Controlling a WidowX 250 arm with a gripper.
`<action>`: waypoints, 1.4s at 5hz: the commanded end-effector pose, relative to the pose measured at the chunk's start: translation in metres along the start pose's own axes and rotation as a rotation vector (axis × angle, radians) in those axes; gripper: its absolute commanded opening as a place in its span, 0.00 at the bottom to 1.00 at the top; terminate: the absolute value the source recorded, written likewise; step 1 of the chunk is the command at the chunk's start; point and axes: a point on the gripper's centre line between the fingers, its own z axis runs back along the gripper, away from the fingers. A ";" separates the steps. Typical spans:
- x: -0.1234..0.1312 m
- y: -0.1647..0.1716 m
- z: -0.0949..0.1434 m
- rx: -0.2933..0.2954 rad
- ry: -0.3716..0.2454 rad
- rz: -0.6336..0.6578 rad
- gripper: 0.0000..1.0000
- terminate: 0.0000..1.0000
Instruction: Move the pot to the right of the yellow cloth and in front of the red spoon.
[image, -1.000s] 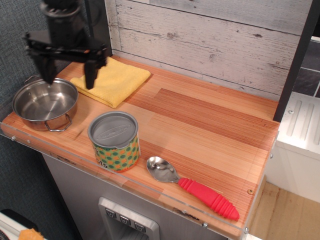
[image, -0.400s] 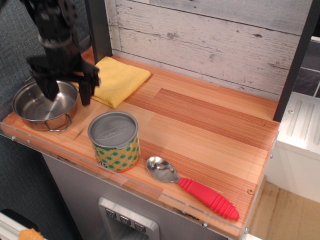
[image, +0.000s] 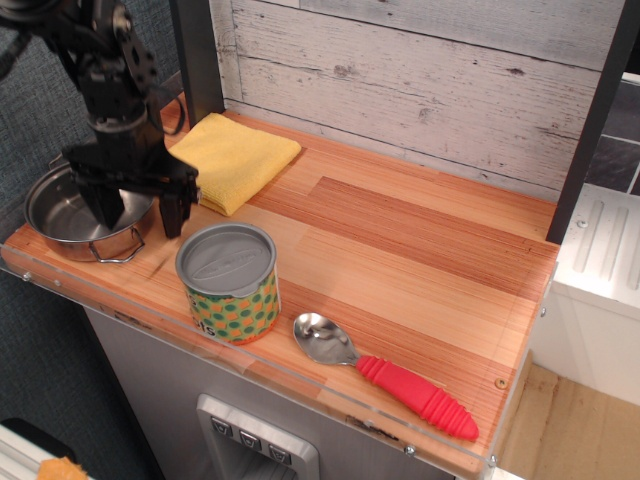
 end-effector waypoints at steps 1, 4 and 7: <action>-0.004 0.012 0.009 0.017 -0.039 0.030 0.00 0.00; -0.001 0.019 0.040 0.102 -0.038 0.083 0.00 0.00; 0.013 -0.012 0.091 0.178 0.000 0.182 0.00 0.00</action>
